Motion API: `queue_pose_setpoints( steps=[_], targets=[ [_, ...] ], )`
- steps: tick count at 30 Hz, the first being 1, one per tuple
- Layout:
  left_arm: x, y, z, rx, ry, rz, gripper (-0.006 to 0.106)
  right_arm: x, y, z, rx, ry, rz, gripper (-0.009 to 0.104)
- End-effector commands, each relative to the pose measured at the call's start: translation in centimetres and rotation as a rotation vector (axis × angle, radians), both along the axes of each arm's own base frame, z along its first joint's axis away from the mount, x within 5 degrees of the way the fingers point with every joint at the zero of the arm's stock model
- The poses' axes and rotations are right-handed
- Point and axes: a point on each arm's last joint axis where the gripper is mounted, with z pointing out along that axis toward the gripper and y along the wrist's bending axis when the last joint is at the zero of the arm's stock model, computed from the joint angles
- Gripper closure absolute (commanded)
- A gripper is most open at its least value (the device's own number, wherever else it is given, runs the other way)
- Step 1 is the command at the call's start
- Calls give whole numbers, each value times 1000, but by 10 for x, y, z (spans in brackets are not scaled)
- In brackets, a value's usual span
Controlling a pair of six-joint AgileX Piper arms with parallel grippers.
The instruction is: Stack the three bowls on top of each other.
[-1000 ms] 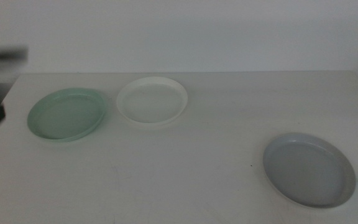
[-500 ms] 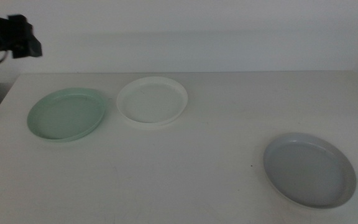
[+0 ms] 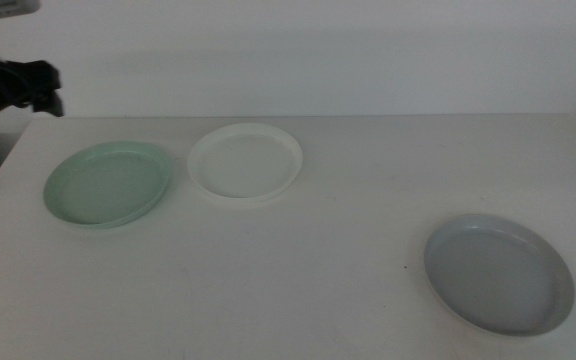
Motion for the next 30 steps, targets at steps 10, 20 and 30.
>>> queue_pose_setpoints(
  steps=[10,20,30],
  targets=[
    [66,62,-40,63,2,-43,-4,0,-1,9,-7,-83,-13,45],
    [98,71,-118,12,31,-61,-2,0,-1,9,-7,-83,-13,45],
    [100,70,-142,-8,83,-86,66,0,-1,9,-7,-83,-13,45]
  ],
)
